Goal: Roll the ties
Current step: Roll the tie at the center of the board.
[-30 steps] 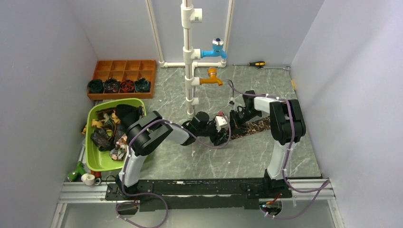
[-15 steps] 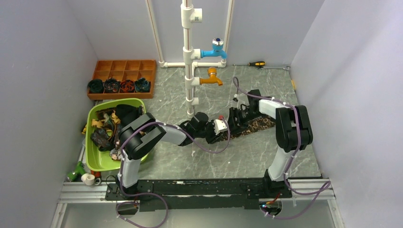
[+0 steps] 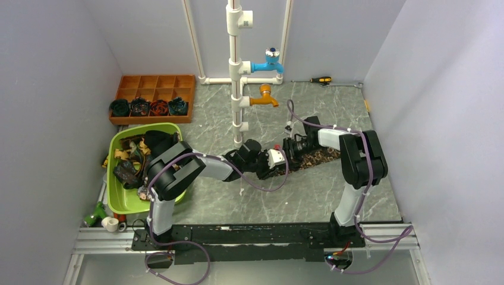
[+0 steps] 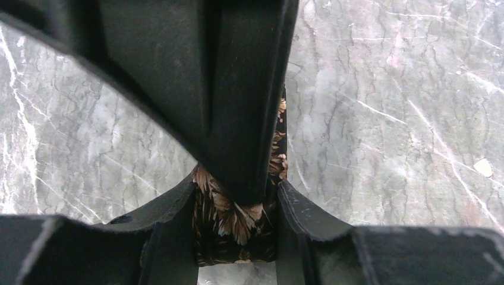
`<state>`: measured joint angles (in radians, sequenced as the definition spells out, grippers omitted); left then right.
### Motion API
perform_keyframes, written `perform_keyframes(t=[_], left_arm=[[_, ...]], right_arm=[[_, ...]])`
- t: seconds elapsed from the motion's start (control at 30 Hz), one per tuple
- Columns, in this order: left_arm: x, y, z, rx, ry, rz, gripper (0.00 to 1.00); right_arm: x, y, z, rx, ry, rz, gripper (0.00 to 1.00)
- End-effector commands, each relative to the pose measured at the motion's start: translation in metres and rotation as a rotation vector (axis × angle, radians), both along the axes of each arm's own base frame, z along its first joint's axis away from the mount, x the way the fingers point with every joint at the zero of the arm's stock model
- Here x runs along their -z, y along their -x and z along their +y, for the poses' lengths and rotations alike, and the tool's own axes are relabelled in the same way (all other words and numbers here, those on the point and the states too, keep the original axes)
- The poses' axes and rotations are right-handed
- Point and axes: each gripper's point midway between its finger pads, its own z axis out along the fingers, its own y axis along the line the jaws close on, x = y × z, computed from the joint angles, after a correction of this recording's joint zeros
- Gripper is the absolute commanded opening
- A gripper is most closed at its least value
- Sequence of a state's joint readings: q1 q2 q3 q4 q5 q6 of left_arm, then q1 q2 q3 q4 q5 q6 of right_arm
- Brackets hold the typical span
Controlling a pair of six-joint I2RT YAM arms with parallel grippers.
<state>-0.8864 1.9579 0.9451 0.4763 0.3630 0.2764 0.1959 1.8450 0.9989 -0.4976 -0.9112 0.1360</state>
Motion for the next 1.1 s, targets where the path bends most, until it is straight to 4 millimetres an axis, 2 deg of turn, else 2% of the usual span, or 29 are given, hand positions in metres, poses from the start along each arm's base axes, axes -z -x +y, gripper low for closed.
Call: perform_keyframes(t=[0.0, 0.03, 0.13, 0.23, 0.33, 0.47, 0.67, 0.8, 0.9, 1.0, 1.07], left_arm=[[0.077, 0.038, 0.055, 0.001, -0.292, 0.190, 0.31], [0.076, 0.037, 0.055, -0.006, -0.289, 0.196, 0.34], [0.066, 0.033, 0.049, -0.021, -0.235, 0.218, 0.51], [0.050, 0.029, 0.040, -0.014, -0.144, 0.205, 0.60], [0.030, 0.025, 0.029, 0.001, -0.049, 0.178, 0.64], [0.015, 0.021, 0.015, 0.032, 0.033, 0.149, 0.66], [0.009, 0.010, -0.006, 0.066, 0.100, 0.112, 0.72], [0.008, -0.001, -0.018, 0.077, 0.123, 0.066, 0.73], [0.009, -0.005, -0.026, 0.103, 0.126, 0.039, 0.71], [0.018, -0.003, -0.028, 0.131, 0.104, 0.043, 0.61], [0.024, 0.001, -0.025, 0.141, 0.084, 0.057, 0.49]], right_arm=[[0.010, -0.013, 0.000, -0.001, 0.013, -0.032, 0.09], [0.014, -0.012, -0.003, -0.008, 0.034, -0.028, 0.00], [0.029, -0.005, -0.017, -0.030, 0.125, -0.021, 0.00], [0.048, -0.005, -0.035, -0.029, 0.237, -0.007, 0.00], [0.059, -0.007, -0.046, -0.022, 0.310, 0.010, 0.00], [0.067, -0.010, -0.055, -0.011, 0.380, 0.011, 0.00], [0.077, -0.013, -0.062, -0.005, 0.433, 0.021, 0.00], [0.081, -0.015, -0.061, -0.019, 0.430, 0.040, 0.00], [0.084, -0.014, -0.059, -0.033, 0.420, 0.064, 0.00], [0.084, -0.015, -0.059, -0.059, 0.412, 0.039, 0.00], [0.080, -0.016, -0.056, -0.061, 0.391, 0.035, 0.00]])
